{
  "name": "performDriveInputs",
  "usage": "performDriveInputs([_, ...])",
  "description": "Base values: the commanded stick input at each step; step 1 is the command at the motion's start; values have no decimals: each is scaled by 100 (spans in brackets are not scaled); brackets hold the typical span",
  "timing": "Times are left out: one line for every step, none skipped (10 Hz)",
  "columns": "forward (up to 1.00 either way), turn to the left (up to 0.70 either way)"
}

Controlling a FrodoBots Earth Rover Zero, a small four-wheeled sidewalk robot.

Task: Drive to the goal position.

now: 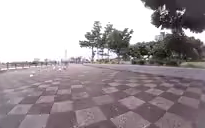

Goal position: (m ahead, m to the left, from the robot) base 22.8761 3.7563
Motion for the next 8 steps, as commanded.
performDriveInputs([100,0])
performDriveInputs([100,0])
performDriveInputs([100,0])
performDriveInputs([100,16])
performDriveInputs([100,40])
performDriveInputs([100,40])
performDriveInputs([100,37])
performDriveInputs([100,33])
